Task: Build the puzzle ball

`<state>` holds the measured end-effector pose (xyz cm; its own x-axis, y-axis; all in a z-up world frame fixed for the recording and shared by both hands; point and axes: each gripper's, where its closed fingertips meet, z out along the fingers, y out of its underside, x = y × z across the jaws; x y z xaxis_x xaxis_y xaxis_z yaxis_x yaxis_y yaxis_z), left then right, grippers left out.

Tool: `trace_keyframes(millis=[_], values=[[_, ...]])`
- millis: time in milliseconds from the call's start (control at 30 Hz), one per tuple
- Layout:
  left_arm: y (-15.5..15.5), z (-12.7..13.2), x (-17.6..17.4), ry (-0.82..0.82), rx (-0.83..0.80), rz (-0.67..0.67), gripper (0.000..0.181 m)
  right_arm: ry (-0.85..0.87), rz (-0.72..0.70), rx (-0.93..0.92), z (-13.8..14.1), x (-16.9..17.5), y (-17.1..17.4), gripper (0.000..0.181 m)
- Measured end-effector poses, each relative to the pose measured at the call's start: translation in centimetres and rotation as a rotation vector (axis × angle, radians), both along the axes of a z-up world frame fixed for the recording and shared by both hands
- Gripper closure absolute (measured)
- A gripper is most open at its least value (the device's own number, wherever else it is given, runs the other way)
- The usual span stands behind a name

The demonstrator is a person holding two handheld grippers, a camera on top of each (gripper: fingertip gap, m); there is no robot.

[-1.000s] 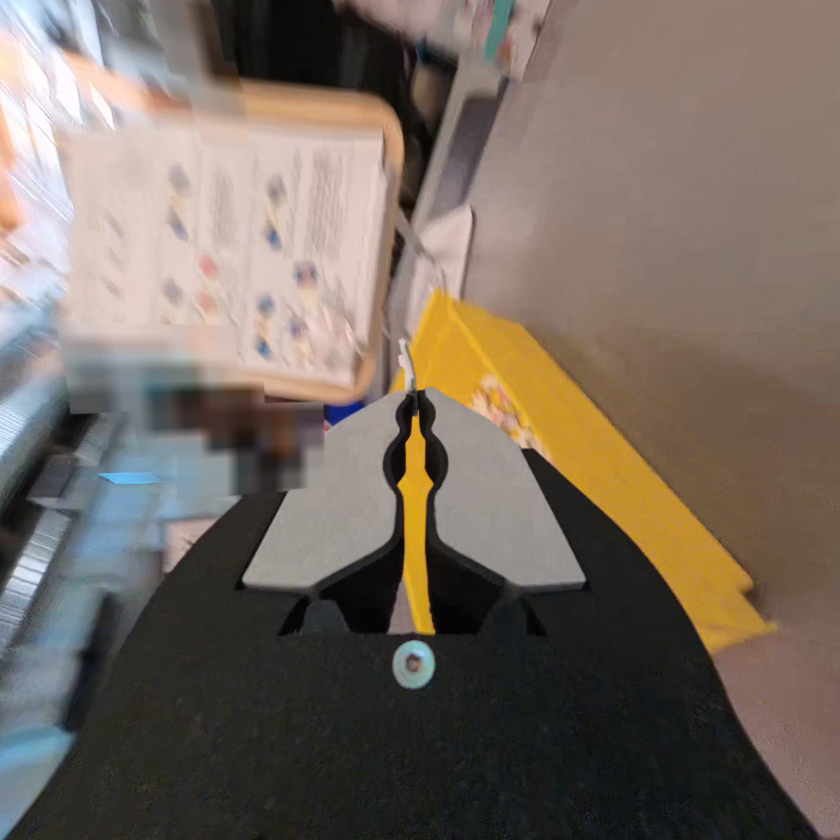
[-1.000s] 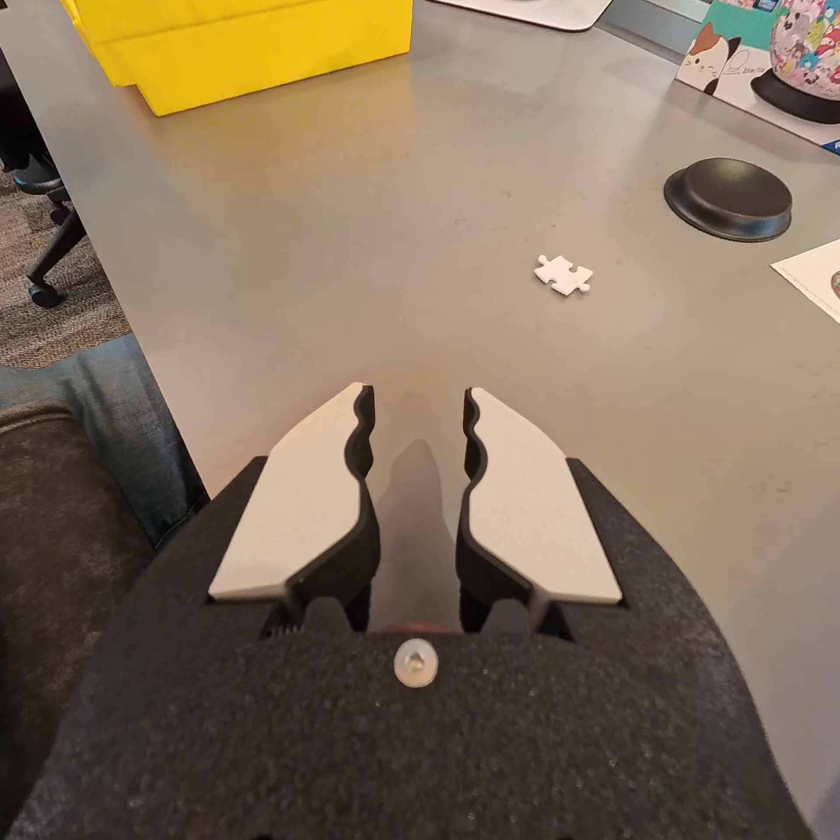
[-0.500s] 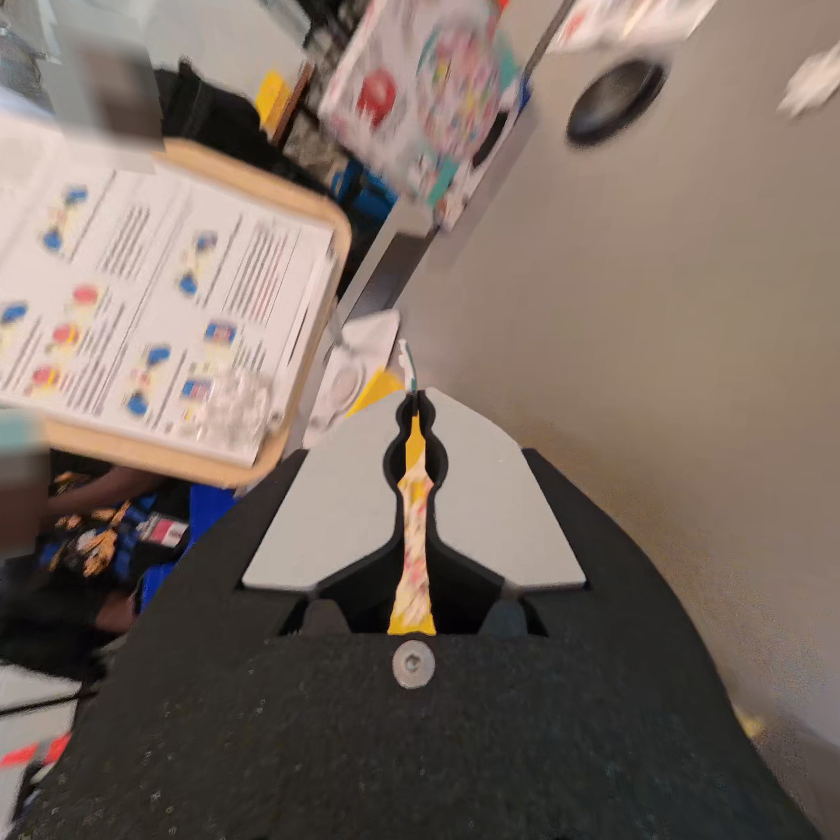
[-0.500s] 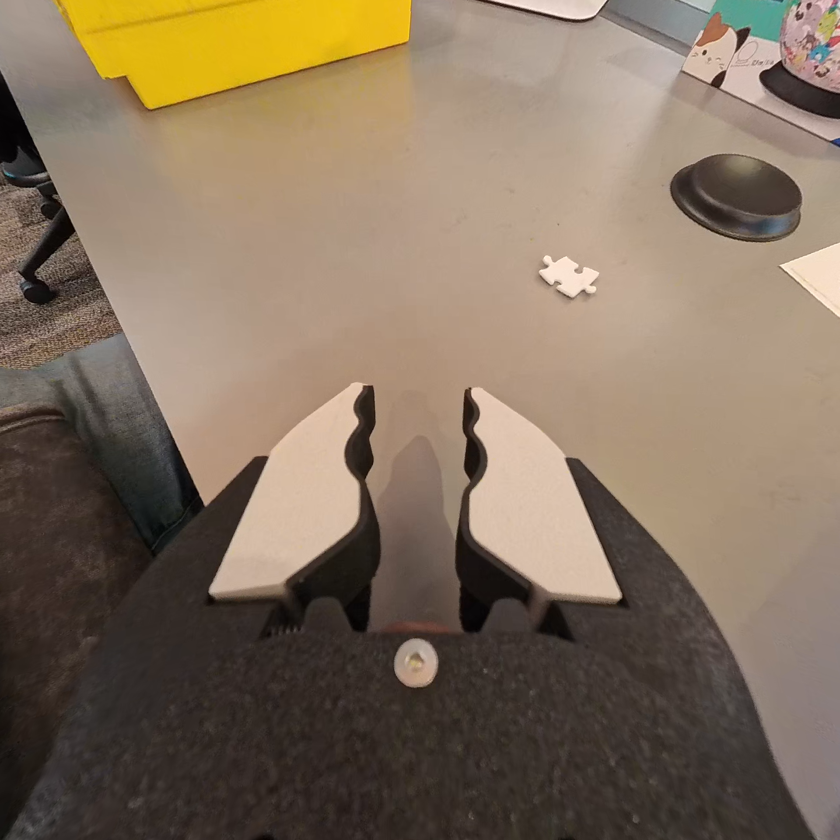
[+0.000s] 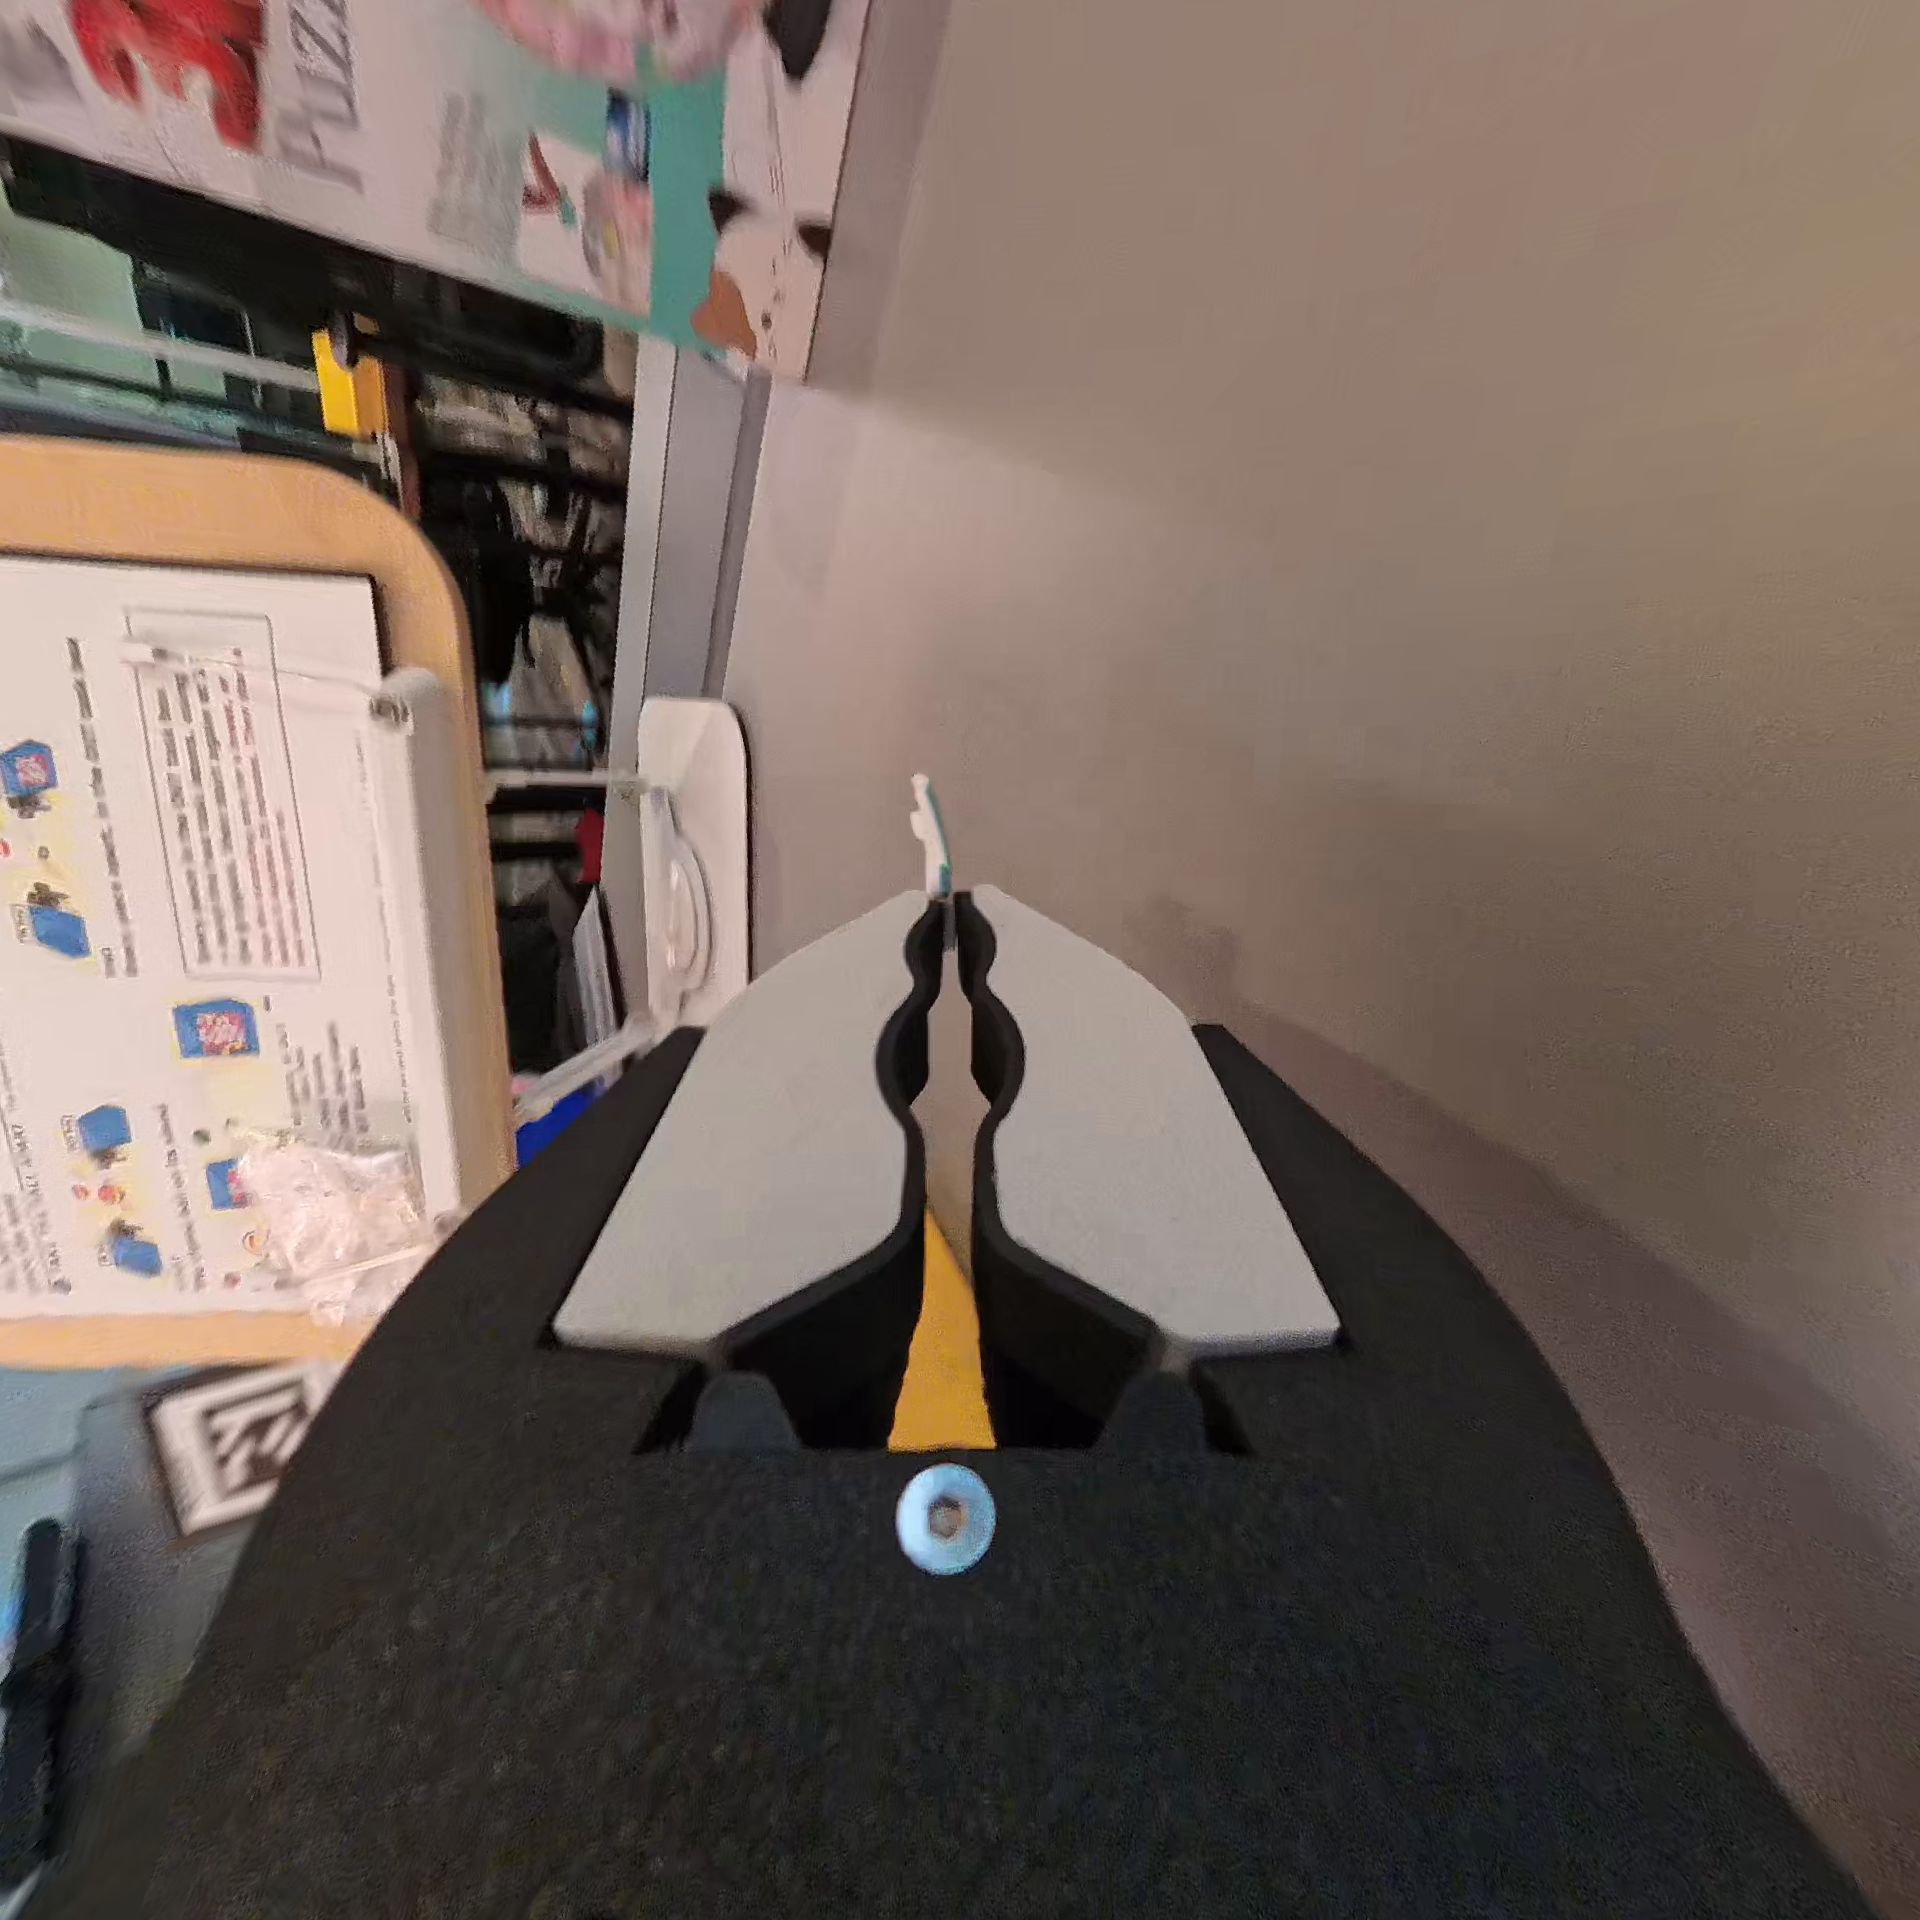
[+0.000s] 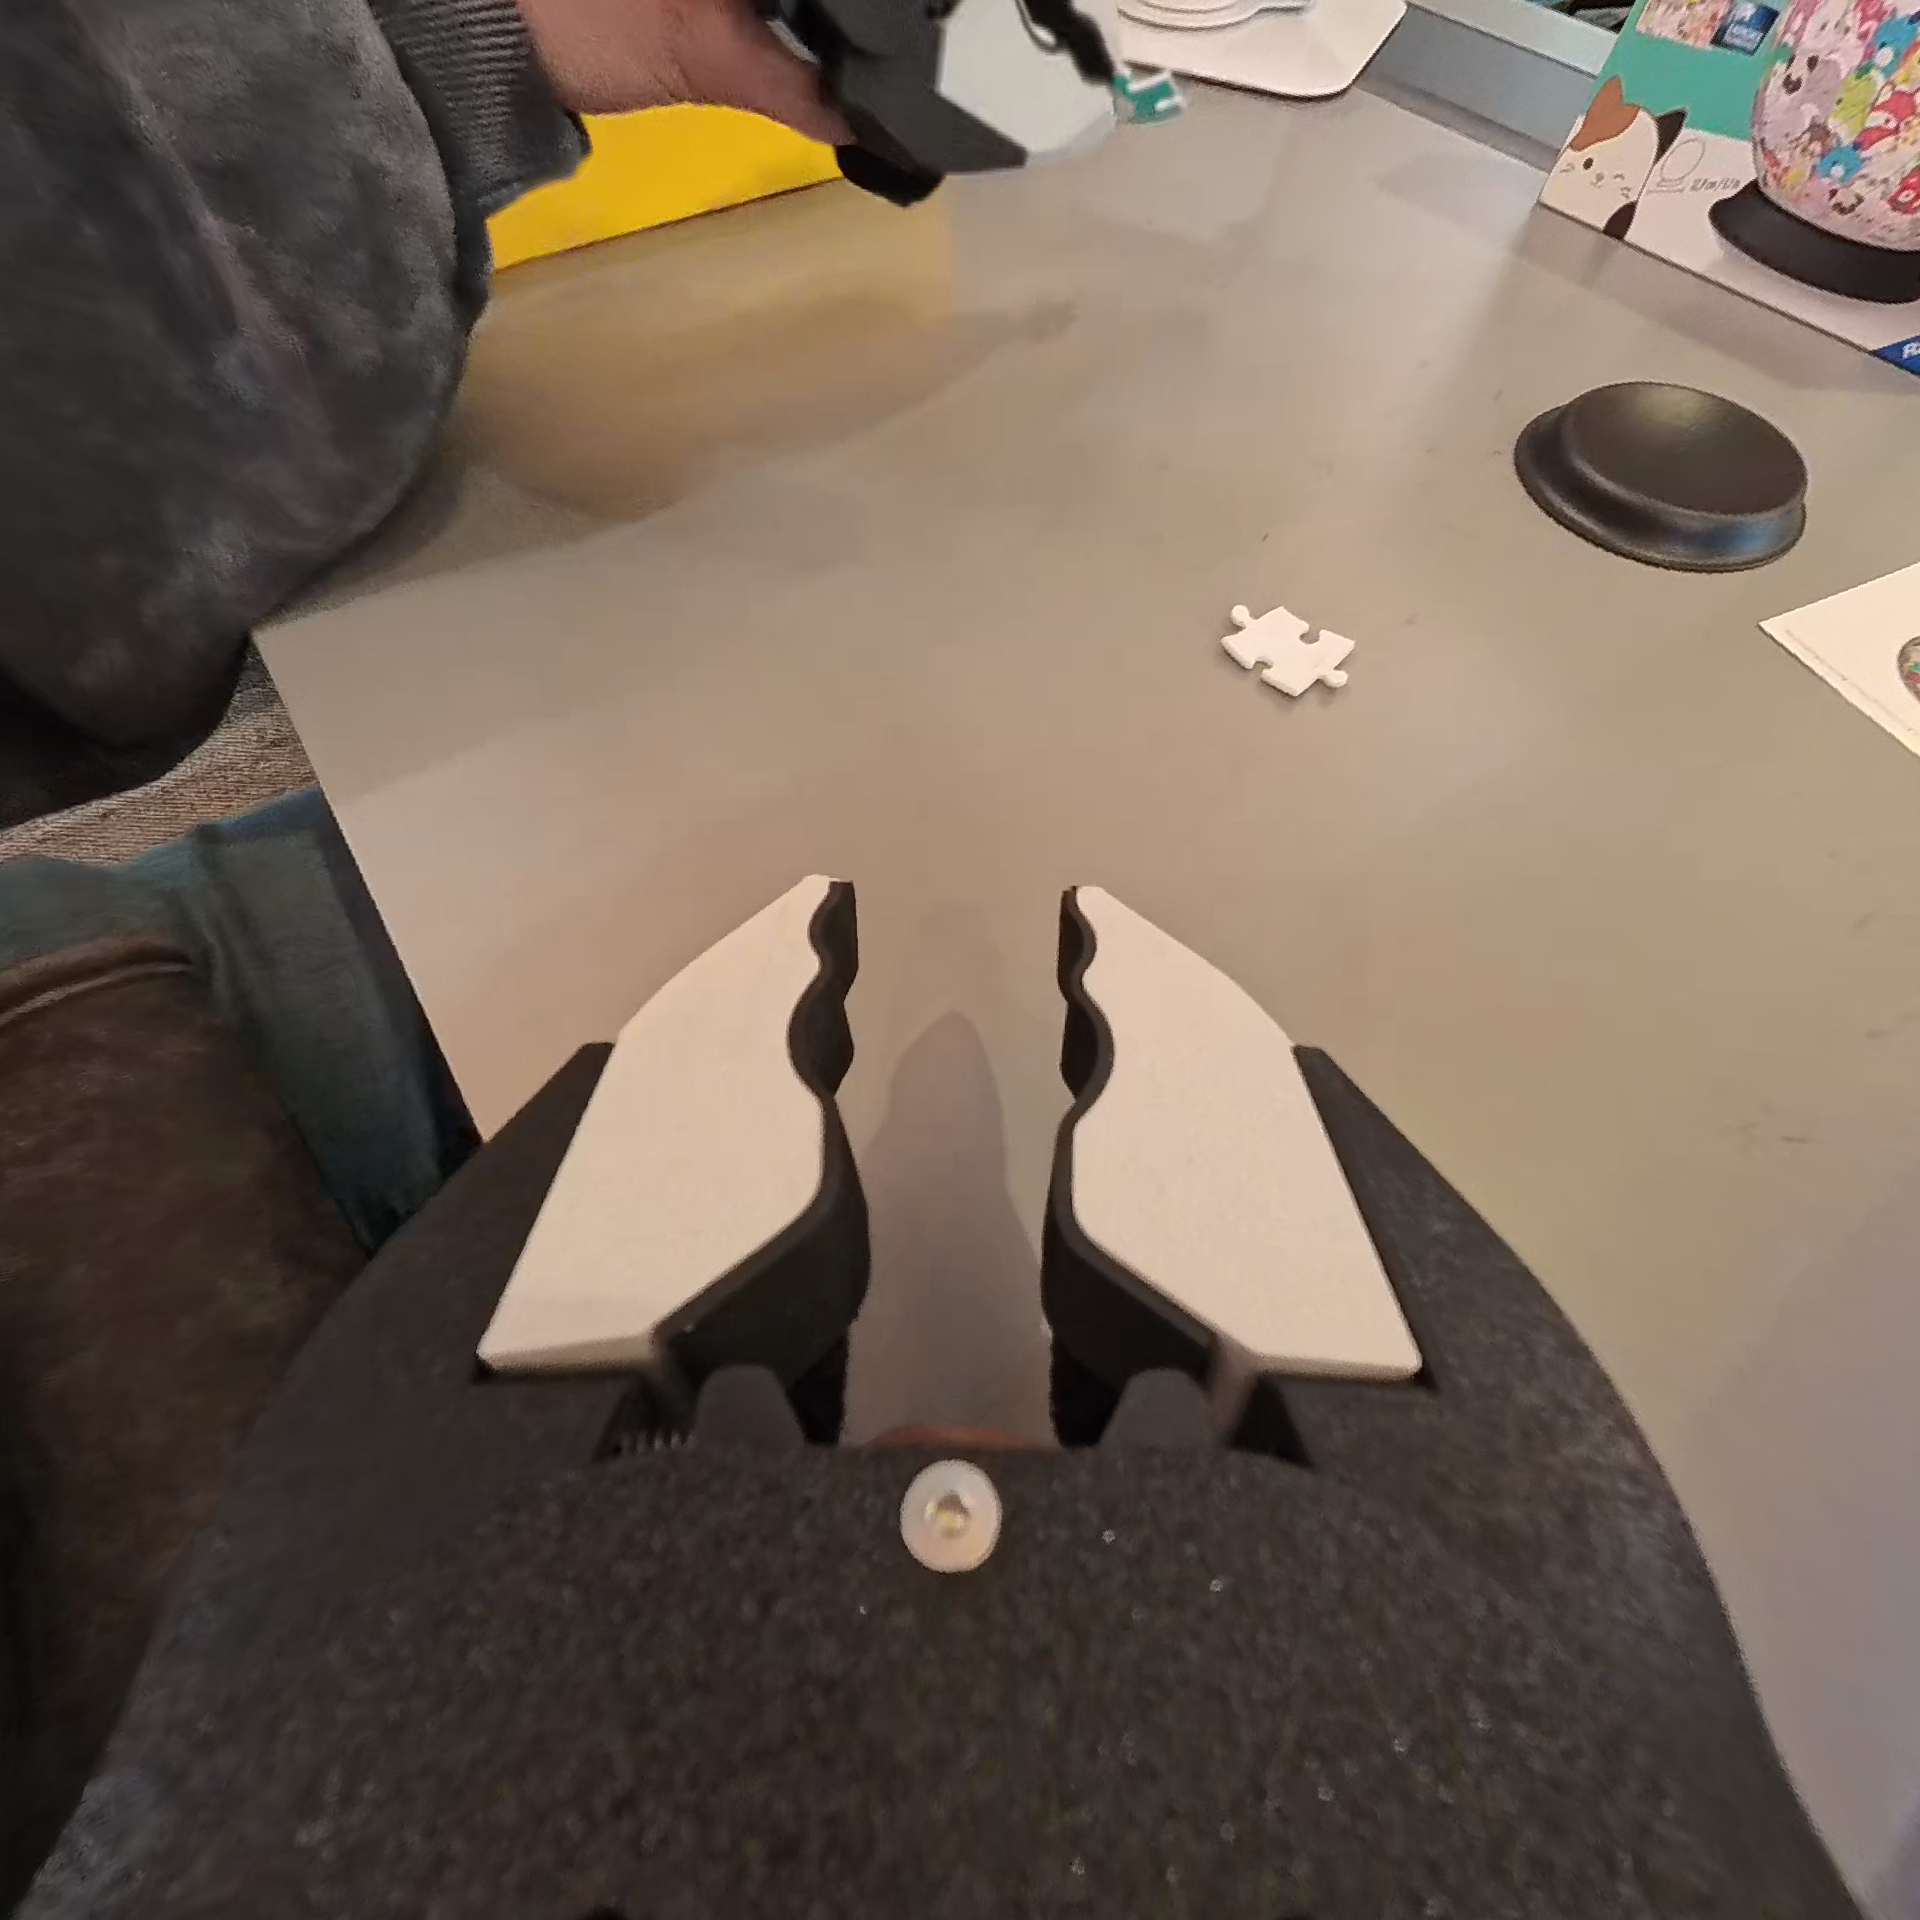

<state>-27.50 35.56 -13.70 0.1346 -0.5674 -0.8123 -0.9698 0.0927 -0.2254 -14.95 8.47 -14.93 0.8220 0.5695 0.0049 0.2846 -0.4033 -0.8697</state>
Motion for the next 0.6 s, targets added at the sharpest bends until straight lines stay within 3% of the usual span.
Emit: trace_keyframes(millis=[200,467,600], values=[[2.4,-2.2,-3.1,0.202,-0.002,0.121,0.179,0.012,-0.003,-0.011,-0.2,0.3,0.0,0.144],[2.7,-5.2,-3.2,0.218,-0.08,0.137,0.178,0.015,-0.01,-0.014,-0.3,0.5,0.2,0.144],[2.7,-5.4,-3.2,0.188,-0.091,0.162,0.177,0.017,-0.014,-0.019,-0.4,0.6,0.3,0.144]])
